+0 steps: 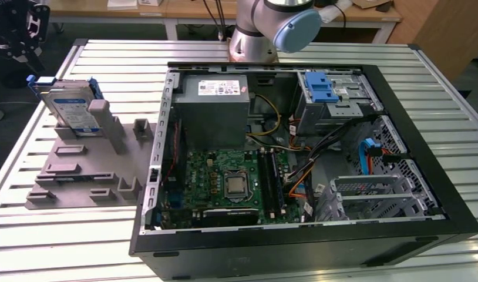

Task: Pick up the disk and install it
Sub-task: 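Pick up the disk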

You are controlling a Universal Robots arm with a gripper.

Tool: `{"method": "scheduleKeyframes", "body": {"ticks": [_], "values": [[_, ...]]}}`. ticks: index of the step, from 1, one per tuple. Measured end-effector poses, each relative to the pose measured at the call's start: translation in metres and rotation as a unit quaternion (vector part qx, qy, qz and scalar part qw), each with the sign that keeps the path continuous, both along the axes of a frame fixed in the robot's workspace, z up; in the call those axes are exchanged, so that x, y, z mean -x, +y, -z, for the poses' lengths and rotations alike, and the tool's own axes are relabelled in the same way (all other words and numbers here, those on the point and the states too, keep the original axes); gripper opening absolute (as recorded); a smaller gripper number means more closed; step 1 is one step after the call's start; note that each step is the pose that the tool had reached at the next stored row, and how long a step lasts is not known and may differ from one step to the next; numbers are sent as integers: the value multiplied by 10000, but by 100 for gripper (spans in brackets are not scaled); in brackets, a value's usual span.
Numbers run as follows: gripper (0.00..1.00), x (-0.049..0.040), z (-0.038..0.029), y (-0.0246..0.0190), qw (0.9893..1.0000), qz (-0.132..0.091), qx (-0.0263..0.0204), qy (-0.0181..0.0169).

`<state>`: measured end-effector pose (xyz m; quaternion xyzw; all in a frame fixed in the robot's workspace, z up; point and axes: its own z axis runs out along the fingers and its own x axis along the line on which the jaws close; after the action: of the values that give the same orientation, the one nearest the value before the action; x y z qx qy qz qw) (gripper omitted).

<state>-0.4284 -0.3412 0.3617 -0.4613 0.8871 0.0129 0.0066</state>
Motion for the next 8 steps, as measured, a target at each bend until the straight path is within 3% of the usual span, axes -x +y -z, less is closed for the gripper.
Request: {"method": "scheduleKeyframes", "body": {"ticks": [5, 8], "values": [[11, 0, 1, 0, 9997, -235, 0, 0], [11, 0, 3, 0, 9987, -510, 0, 0]]}}
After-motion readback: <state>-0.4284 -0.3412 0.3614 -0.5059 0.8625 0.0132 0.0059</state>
